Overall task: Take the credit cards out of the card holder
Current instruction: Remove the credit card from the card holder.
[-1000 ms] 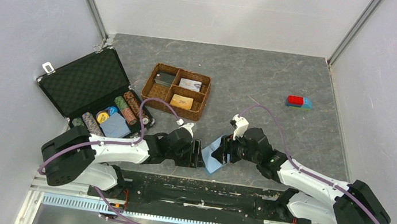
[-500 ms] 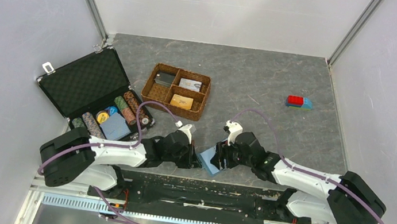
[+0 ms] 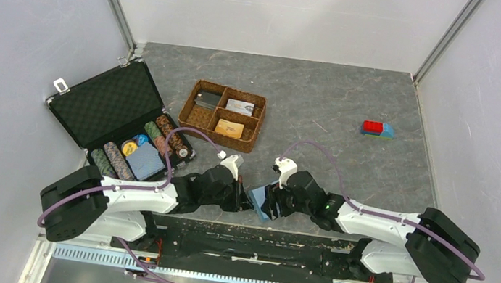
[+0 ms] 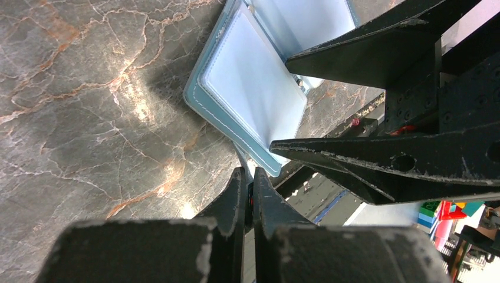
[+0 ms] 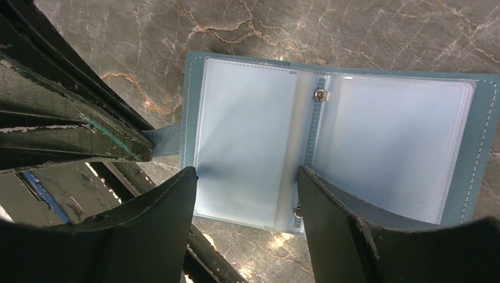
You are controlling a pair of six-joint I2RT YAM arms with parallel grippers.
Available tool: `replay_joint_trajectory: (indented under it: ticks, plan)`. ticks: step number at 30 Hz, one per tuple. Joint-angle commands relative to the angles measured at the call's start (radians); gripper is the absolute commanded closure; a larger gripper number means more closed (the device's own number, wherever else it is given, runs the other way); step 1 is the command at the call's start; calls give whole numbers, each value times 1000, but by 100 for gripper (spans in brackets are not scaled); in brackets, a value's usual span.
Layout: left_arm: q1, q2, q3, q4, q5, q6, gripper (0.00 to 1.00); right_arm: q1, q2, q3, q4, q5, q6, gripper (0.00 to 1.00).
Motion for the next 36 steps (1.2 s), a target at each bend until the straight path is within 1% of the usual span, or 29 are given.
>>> replay_joint_trajectory:
  ticks: [1,5,6,11,14,18,20,22,26,28,31,36]
  plan:
    - [-5,-8,4,49,-33,37,98,26,19,52,18,32,-7,33]
    - [-3,-14,2,43,-37,40,98,44,21,62,9,42,-5,30]
    - [-5,-16,1,43,-37,40,98,48,22,65,6,75,-9,30]
    - [-3,-28,-2,34,-41,42,98,62,47,77,-28,140,-15,31]
    - [-5,-39,-2,18,-49,47,98,63,45,75,-36,155,-5,37]
    - [-5,-48,-7,-1,-48,54,98,63,10,71,-36,170,11,48]
    - [-5,-48,-10,-4,-77,58,98,63,0,71,-36,176,19,50]
    - [-5,-49,-11,-6,-80,58,98,64,-4,71,-37,178,24,50]
    - [-4,-50,-11,-10,-82,61,98,63,-7,77,-60,209,34,44]
    - [-4,-53,-11,-15,-83,63,98,63,-18,78,-74,236,34,44]
    - [-4,-58,-14,-20,-87,63,98,64,-34,86,-107,299,32,44]
    - [-5,-68,-13,-23,-88,67,98,61,-56,108,-221,423,22,44]
